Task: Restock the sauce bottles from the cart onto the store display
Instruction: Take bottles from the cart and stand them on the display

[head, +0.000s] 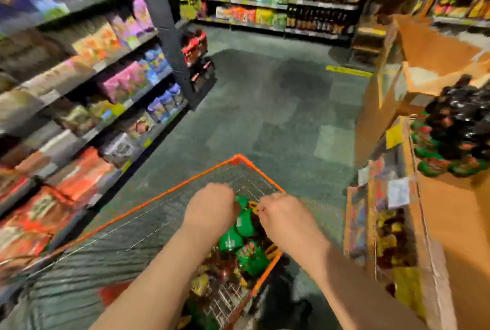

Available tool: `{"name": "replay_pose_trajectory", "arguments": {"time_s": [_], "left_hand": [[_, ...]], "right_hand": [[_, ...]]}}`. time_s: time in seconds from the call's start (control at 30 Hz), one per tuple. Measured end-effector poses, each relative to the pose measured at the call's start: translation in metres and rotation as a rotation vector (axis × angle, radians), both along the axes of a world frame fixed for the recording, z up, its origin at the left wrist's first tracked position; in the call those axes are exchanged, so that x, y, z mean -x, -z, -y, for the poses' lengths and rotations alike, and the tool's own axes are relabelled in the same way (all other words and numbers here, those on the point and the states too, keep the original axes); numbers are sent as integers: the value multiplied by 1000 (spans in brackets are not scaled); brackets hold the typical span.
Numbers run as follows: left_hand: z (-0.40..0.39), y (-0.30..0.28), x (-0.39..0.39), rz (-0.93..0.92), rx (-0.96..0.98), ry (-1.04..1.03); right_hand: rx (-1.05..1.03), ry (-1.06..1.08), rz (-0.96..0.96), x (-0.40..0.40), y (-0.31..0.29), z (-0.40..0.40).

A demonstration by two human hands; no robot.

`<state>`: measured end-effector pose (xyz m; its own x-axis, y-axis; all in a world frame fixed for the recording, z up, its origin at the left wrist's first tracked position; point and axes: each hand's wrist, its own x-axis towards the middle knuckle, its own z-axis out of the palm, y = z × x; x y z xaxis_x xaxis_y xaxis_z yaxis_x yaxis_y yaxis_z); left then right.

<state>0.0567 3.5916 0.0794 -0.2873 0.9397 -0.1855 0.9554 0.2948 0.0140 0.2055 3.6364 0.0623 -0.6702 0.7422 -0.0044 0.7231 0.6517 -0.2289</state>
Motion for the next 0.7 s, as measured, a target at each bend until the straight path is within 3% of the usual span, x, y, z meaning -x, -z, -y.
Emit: {"name": "replay_pose_trajectory", "arguments": {"time_s": [0.2, 0.37, 0.6, 0.7], "left_hand": [[55, 16, 84, 106, -50, -286], [97, 51, 107, 150, -4, -465], [132, 123, 102, 202, 183, -578], [138, 159, 97, 214, 306, -584]], "right_hand": [[58, -206, -41, 72, 23, 21], [182, -365, 47, 111, 55, 27], [298, -570, 325, 164, 130, 38], [297, -634, 342, 173, 173, 43]]}}
